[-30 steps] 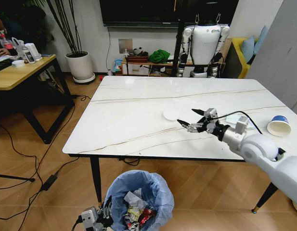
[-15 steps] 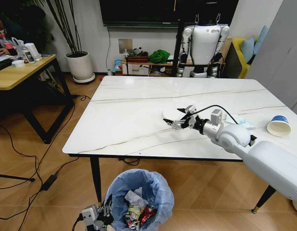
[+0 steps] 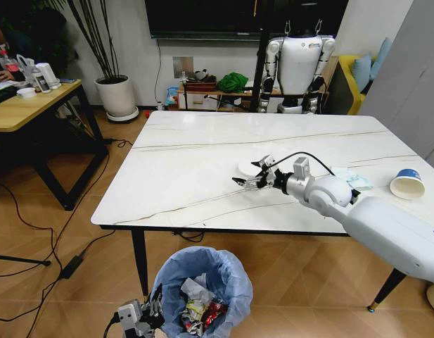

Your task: Pick up the trash bin and place the trash from the table into it.

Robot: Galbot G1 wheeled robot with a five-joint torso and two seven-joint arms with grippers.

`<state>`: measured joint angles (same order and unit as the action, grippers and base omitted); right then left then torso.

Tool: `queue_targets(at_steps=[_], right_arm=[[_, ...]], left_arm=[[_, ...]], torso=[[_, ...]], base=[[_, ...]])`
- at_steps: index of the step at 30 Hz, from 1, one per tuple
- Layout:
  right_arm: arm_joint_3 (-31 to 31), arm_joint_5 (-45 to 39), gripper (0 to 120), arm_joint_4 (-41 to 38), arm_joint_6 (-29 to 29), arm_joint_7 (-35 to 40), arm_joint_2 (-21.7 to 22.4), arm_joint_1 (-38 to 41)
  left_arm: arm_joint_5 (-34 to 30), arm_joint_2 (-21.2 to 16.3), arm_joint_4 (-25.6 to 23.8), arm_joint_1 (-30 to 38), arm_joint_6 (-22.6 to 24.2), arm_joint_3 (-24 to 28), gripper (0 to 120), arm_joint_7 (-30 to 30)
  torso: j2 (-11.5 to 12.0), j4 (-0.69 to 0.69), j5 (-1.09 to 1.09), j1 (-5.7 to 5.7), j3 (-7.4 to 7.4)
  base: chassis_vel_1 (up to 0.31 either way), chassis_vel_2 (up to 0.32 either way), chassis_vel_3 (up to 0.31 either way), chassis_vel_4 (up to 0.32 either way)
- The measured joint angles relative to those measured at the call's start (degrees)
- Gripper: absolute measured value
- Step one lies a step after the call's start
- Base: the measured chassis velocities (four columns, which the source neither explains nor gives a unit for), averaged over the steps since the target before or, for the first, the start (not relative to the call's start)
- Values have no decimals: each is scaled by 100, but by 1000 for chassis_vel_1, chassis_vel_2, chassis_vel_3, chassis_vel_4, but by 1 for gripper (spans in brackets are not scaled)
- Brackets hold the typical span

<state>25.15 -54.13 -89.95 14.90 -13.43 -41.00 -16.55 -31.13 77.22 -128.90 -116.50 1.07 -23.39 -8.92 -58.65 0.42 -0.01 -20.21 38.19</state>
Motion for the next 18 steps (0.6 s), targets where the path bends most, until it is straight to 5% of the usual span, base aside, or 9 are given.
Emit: queue_targets(at_steps=[18], right_arm=[[290, -69, 100, 379, 405, -83, -195, 285]], left_arm=[[-70, -32, 39, 61, -2, -2, 0, -25]], torso=[[0, 0, 2, 0, 0]], base=[[0, 0, 0, 0]])
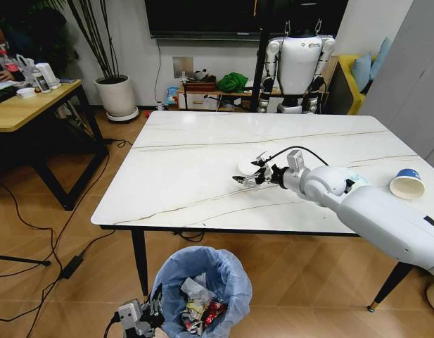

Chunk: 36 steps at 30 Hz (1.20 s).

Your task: Pick up the trash bin and place the trash from the table into it.

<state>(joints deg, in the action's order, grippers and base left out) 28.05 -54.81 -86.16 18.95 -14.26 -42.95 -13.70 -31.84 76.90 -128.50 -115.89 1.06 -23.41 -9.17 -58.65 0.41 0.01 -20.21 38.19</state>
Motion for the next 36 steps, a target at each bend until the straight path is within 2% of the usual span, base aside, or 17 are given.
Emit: queue_targets(at_steps=[7, 11, 14, 15, 18, 19, 28, 29, 32, 33, 36], right_arm=[[100, 23, 99, 167, -12, -54, -71, 77], [101, 31, 89, 168, -13, -72, -68, 60], [101, 47, 71, 170, -15, -79, -50, 37], [101, 47, 71, 170, -15, -79, -50, 37], [110, 59, 55, 171, -16, -79, -49, 21], [110, 59, 55, 171, -16, -79, -49, 21], [204, 65, 20, 199, -14, -45, -151, 61], [204, 65, 20, 199, -14, -45, -151, 61], [232, 70, 9, 227, -14, -43, -168, 85], [244, 71, 2, 232, -17, -43, -168, 97], [251, 72, 0, 231, -20, -44, -163, 108]], left_arm=[[-37, -29, -3, 3, -5, -25, 0, -4], [-63, -53, -3, 22, -5, -26, 0, -18], [-89, -76, 8, 50, -2, -25, 0, -35], [-89, -76, 8, 50, -2, -25, 0, -35], [-112, -104, 34, 62, -1, -22, 0, -41], [-112, -104, 34, 62, -1, -22, 0, -41], [-179, -139, 42, 90, 1, -38, 0, -55], [-179, -139, 42, 90, 1, -38, 0, -55], [-209, -151, 48, 109, 6, -42, 0, -62], [-227, -161, 54, 120, 14, -43, 0, -71], [-247, -176, 67, 139, 24, -40, 0, -82]], torso=[[0, 1, 0, 0, 0], [0, 1, -1, 0, 0], [0, 1, -1, 0, 0], [0, 1, -1, 0, 0], [0, 1, -1, 0, 0], [0, 1, -1, 0, 0], [-1, 0, -1, 0, 0], [-1, 0, -1, 0, 0], [-1, 0, -1, 0, 0], [-1, 1, -1, 0, 0], [-1, 0, -1, 0, 0]], base=[[0, 0, 0, 0], [0, 0, 0, 0], [0, 0, 0, 0], [0, 0, 0, 0], [0, 0, 0, 0], [0, 0, 0, 0], [0, 0, 0, 0], [0, 0, 0, 0], [0, 0, 0, 0], [0, 0, 0, 0], [0, 0, 0, 0]])
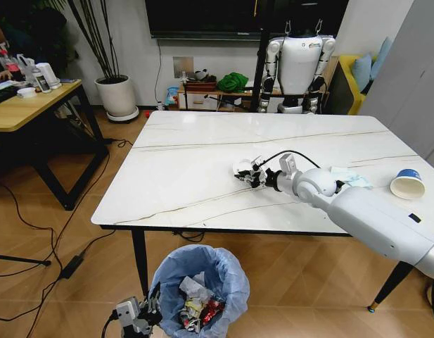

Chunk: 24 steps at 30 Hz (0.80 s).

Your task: Pick up the trash bin and place the trash from the table into it.

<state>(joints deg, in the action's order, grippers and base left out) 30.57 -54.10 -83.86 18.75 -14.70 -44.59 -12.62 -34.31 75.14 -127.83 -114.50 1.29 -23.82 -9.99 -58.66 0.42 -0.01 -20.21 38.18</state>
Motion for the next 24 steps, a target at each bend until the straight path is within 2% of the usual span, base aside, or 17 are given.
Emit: queue_targets(at_steps=[8, 12, 14, 16, 18, 19, 20, 22, 24], right_arm=[[-187, 3, 0, -171, 1, 18, 146, -157], [-556, -58, 0, -467, -1, 12, 435, -440], [-992, -131, 0, -876, -5, -25, 804, -928], [-1074, -143, 0, -959, -5, -28, 864, -1023], [-1806, -230, 0, -1639, 6, -38, 1339, -1769], [-1806, -230, 0, -1639, 6, -38, 1339, -1769], [-2058, -257, 0, -1859, 12, -38, 1480, -2005], [-2969, -323, 0, -2489, 29, -4, 1900, -2871], [-3145, -335, 0, -2618, 20, 2, 1981, -3076]], left_arm=[[-43, -97, 74, 90, 27, 100, 0, -25], [-98, -208, 67, 121, 40, 159, 0, -41], [-139, -325, 55, 145, 48, 220, 0, -49], [-148, -346, 52, 148, 49, 231, 0, -50], [-217, -491, 35, 193, 75, 303, 0, -73], [-217, -491, 35, 193, 75, 303, 0, -73], [-240, -537, 33, 215, 87, 329, 0, -85], [-321, -647, 20, 279, 122, 389, 0, -123], [-332, -662, 17, 287, 125, 392, 0, -126]], torso=[[0, -1, 2, 0, 0], [0, 0, 0, 0, 0], [0, 1, 2, 0, 0], [0, 1, 2, 0, 0], [0, 2, 3, 0, 0], [0, 2, 3, 0, 0], [0, 3, 1, 0, 0], [0, 4, -2, 1, -1], [0, 4, -1, 1, -1]], base=[[0, 0, 0, 0], [0, 0, 0, 0], [0, 0, 0, 0], [0, 0, 0, 0], [0, 0, 0, 0], [0, 0, 0, 0], [0, 0, 0, 0], [0, 0, 0, 0], [0, 0, 0, 0]])
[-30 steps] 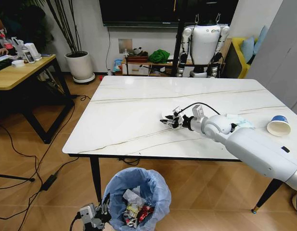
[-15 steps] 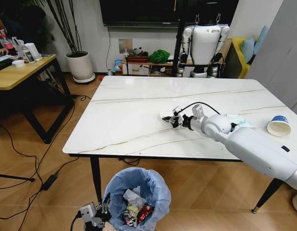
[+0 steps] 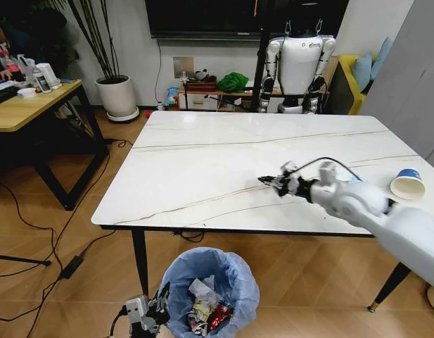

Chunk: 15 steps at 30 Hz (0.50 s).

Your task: Pick up the trash bin and place the trash from the table into it.

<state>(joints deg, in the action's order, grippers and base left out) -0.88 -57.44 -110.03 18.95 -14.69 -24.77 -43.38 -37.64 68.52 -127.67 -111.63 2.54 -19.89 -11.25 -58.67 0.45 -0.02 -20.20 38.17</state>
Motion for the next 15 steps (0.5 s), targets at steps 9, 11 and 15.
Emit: queue_targets(at_steps=[9, 11, 15], right_arm=[[-2481, -35, 0, -1582, -103, -19, 467, -2508], [-2678, 15, 0, -1952, -108, -21, 299, -2880], [-2603, 206, 0, -2234, -180, -43, -16, -3039]], left_arm=[[53, 45, -89, -26, -3, 37, 0, 0], [154, 168, -114, -106, -55, -9, 0, 42], [256, 308, -165, -188, -109, -85, 0, 89]], torso=[[0, -3, 2, 0, 0], [0, -1, -1, 0, 0], [0, -5, 2, 0, 1]], base=[[0, 0, 0, 0], [0, 0, 0, 0], [0, 0, 0, 0]])
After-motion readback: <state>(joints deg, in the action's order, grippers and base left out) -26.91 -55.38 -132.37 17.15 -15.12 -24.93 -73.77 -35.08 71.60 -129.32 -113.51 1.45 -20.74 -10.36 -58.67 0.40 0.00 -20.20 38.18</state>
